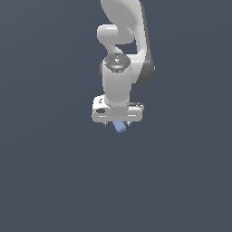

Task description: Pick up the object and move it to a goal position.

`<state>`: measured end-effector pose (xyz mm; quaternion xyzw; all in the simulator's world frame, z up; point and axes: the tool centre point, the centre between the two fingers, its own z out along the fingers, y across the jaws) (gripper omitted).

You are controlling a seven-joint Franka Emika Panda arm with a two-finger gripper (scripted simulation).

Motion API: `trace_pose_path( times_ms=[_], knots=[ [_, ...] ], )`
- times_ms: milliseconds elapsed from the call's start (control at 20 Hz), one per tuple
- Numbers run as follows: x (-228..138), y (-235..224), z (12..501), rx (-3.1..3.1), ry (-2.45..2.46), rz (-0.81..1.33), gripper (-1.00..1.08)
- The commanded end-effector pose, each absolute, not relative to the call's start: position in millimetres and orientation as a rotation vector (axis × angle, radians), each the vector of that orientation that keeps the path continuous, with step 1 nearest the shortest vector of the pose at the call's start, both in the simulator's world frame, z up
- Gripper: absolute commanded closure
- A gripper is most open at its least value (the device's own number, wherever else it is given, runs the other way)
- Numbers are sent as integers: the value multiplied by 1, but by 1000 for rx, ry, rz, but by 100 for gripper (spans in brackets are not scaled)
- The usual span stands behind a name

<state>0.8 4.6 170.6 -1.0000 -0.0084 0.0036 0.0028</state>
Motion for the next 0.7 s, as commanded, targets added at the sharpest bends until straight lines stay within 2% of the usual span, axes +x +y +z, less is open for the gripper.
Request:
trace_pose_path(
  times_ms=[0,450,650],
  knots=[
    [1,5,171,-3136,-26,11,-92],
    [0,-29,169,-3163,66,20,-92],
    [0,-28,169,-3162,66,20,-92]
  ],
)
